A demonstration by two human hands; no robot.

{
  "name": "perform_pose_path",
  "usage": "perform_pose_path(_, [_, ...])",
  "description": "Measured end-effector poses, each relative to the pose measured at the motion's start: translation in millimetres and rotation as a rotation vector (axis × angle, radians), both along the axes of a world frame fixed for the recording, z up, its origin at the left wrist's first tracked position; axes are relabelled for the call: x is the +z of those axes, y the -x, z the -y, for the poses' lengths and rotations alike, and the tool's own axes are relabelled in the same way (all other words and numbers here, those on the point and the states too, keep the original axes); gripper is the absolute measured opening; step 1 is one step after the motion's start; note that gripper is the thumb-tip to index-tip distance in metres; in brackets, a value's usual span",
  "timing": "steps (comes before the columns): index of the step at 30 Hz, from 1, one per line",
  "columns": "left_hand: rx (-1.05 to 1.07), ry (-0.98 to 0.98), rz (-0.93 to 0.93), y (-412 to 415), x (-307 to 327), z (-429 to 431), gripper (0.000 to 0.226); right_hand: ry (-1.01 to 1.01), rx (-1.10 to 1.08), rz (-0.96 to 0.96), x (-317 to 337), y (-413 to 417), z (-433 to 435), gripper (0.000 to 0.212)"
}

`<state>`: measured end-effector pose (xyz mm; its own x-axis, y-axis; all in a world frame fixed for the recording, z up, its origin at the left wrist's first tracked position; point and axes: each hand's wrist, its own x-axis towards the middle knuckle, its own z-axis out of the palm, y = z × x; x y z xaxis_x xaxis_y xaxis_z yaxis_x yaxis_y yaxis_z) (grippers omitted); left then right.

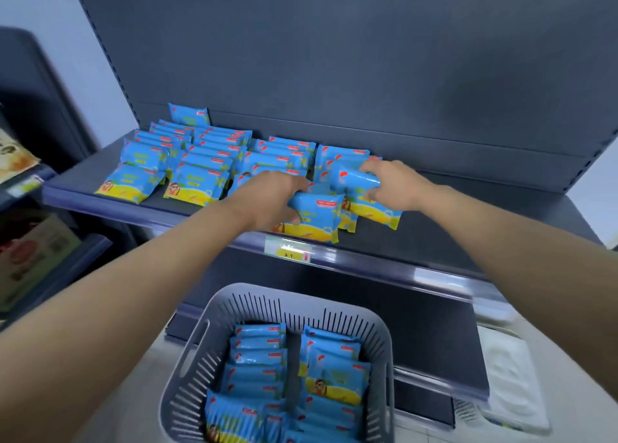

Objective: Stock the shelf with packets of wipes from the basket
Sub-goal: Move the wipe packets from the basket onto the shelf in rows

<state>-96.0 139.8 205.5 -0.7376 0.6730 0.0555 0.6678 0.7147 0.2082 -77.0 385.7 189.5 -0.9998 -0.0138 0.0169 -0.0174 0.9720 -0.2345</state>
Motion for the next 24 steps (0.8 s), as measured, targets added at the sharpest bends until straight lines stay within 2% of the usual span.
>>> perform_pose_path(4, [-0.027, 0.003, -0.019, 12, 2, -39, 0.043, -0.014, -0.031, -0.037, 12, 15, -33, 0.035])
perform_pose_path(8, [-0.076, -0.035, 0.003, 22, 2, -90, 0.036, -0.009, -0.111, -0.041, 20, 28, -83, 0.028])
perform_pose_path(11, [-0.127, -0.025, 0.031, 28, -2, -128, 0.027, -0.040, -0.173, -0.014, 18, 39, -120, 0.031])
perform_pose_path(20, [-0.145, 0.022, 0.042, 50, -23, -200, 0.037, 0.013, -0.171, 0.097, -15, 94, -170, 0.038])
perform_pose_path(22, [-0.134, 0.030, 0.045, 56, -27, -207, 0.040, -0.101, -0.159, 0.073, -21, 104, -172, 0.033])
perform_pose_path(24, [-0.125, 0.049, 0.040, 62, -31, -215, 0.041, -0.326, -0.112, -0.003, -26, 111, -174, 0.031])
